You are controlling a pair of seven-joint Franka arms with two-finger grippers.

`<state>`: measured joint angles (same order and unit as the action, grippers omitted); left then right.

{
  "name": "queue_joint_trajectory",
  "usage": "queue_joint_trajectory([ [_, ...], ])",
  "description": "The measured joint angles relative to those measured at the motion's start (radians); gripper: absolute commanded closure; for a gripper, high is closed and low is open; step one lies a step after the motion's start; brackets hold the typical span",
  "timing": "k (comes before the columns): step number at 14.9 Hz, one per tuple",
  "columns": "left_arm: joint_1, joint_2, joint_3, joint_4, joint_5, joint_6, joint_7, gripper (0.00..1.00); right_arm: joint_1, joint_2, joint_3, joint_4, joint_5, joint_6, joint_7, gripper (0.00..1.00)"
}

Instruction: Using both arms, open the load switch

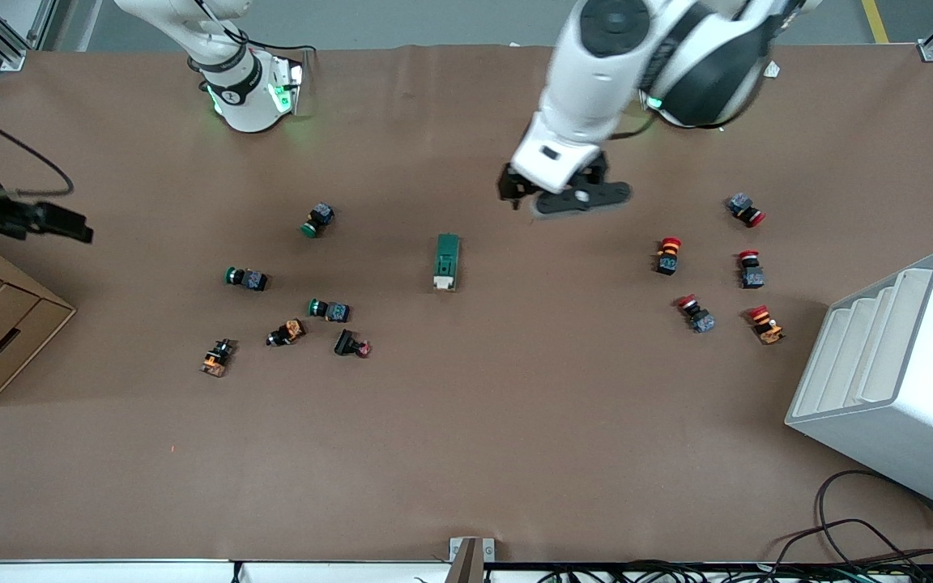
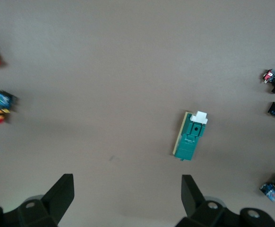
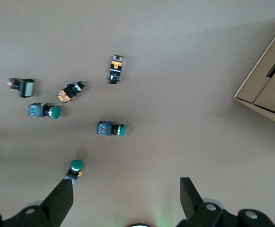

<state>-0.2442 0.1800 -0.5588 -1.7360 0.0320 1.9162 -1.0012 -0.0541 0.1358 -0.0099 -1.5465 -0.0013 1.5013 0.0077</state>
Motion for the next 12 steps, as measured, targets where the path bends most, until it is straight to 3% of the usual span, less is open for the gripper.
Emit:
queue_joint_trajectory([
  [5,-0.187,0.043,-0.001,-0.119,0.121,0.183,-0.338,0.0,0.0,0.048,0.007,0.001,0.005,0.024,0.097,0.0],
  [8,-0.288,0.111,-0.001,-0.173,0.3,0.277,-0.568,0.0,0.067,0.062,0.02,0.0,0.043,0.027,0.371,0.0],
  [12,-0.407,0.228,-0.001,-0.172,0.59,0.347,-0.892,0.0,0.202,0.128,0.027,-0.001,0.073,0.065,0.721,0.0],
])
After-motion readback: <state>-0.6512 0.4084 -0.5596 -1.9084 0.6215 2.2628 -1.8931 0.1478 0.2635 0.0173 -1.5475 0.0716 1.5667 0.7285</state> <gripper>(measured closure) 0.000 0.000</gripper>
